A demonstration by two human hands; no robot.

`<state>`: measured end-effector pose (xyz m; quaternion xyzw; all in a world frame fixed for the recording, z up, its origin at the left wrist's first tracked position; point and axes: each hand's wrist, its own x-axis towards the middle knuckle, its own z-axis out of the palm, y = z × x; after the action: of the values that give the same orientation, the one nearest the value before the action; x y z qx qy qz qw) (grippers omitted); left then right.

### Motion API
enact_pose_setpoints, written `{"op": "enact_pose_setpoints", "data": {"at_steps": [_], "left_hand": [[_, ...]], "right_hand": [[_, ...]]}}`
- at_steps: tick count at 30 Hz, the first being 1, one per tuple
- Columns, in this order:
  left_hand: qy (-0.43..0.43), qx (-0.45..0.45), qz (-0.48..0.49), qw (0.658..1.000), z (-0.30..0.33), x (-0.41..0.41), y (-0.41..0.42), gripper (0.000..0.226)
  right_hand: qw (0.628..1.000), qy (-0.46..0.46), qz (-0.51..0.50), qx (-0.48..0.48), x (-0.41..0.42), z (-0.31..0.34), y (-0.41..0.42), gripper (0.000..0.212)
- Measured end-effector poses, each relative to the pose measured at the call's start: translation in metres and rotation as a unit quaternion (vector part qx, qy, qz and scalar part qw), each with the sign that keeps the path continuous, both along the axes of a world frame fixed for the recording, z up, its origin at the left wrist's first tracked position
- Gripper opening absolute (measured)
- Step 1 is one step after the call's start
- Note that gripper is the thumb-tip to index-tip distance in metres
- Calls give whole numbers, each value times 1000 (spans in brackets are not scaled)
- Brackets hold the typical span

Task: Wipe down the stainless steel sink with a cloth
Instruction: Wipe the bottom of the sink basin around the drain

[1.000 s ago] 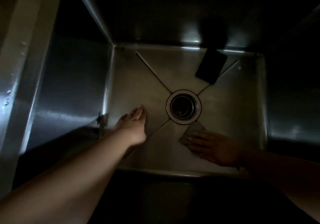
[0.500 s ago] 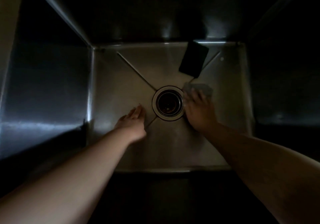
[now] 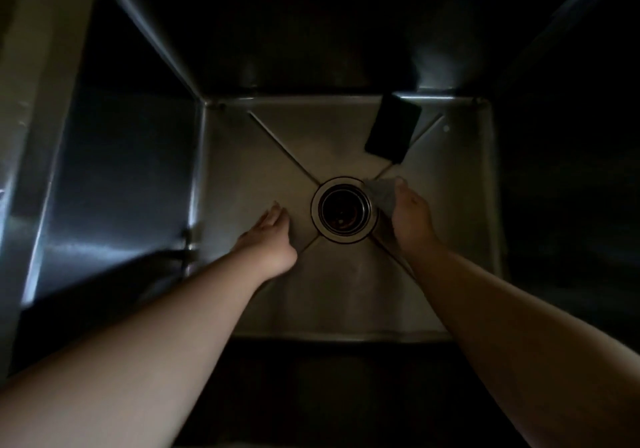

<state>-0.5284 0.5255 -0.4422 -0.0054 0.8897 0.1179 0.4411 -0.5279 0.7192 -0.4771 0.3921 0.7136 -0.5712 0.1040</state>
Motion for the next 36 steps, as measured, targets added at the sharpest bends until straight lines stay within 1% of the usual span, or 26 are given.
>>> {"op": "enact_pose_setpoints", "data": {"at_steps": [2, 3, 4, 5, 6, 7, 9, 11, 12, 13, 14, 16, 18, 19, 21, 22, 24, 25, 28, 29, 32, 34, 36], "left_hand": [[12, 31, 58, 998, 5, -4, 2, 67], [20, 52, 104, 993, 8, -6, 3, 66], [27, 76, 158, 984, 12, -9, 5, 65], [31, 104, 220, 969, 17, -13, 7, 63], [28, 139, 281, 949, 22, -16, 9, 59], [11, 179, 335, 925, 27, -18, 13, 53], [-34, 250, 418, 873, 34, -21, 18, 32], [-65, 292, 481, 824, 38, -23, 20, 21], [-64, 298, 495, 814, 39, -24, 20, 18], [-50, 296, 491, 818, 39, -24, 20, 16], [-30, 289, 478, 829, 40, -25, 19, 17], [6, 286, 447, 847, 43, -27, 21, 30], [27, 299, 420, 857, 49, -28, 26, 39], [32, 303, 404, 862, 50, -28, 30, 45], [25, 304, 348, 886, 51, -26, 40, 54], [12, 303, 316, 899, 50, -25, 45, 54], [-1, 299, 278, 913, 50, -24, 53, 49], [6, 296, 282, 913, 50, -26, 54, 46], [46, 304, 345, 887, 49, -35, 45, 44], [61, 300, 351, 885, 49, -38, 39, 43], [84, 278, 341, 894, 45, -42, 22, 36], [92, 265, 344, 896, 41, -41, 13, 33], [90, 246, 339, 904, 37, -40, 7, 33]], "right_hand": [[987, -38, -83, -131, -2, 10, -6, 50], [968, -49, -118, -217, -1, 14, -9, 52], [937, -52, -150, -310, -1, 18, -13, 52], [907, -55, -174, -379, 0, 23, -17, 52], [885, -63, -181, -425, 0, 29, -22, 52], [872, -72, -177, -451, 0, 33, -27, 53], [863, -78, -154, -475, -2, 41, -36, 57], [864, -82, -138, -477, -6, 48, -43, 57], [869, -79, -131, -470, -8, 52, -45, 56], [874, -78, -128, -462, -10, 56, -47, 53], [879, -79, -129, -451, -12, 57, -48, 50], [902, -70, -134, -405, -14, 55, -46, 42], [917, -67, -120, -374, -16, 50, -46, 44], [911, -70, -112, -390, -17, 48, -47, 48], [893, -77, -93, -434, -17, 47, -50, 51], [891, -83, -81, -440, -17, 46, -52, 49], [901, -99, -68, -416, -19, 45, -54, 41], [903, -100, -73, -411, -20, 45, -56, 36], [886, -88, -125, -437, -29, 44, -55, 28], [887, -85, -131, -434, -32, 43, -52, 26], [922, -92, -99, -363, -40, 42, -43, 22], [944, -102, -64, -308, -44, 43, -39, 29], [958, -106, -46, -263, -47, 43, -38, 37]]}}
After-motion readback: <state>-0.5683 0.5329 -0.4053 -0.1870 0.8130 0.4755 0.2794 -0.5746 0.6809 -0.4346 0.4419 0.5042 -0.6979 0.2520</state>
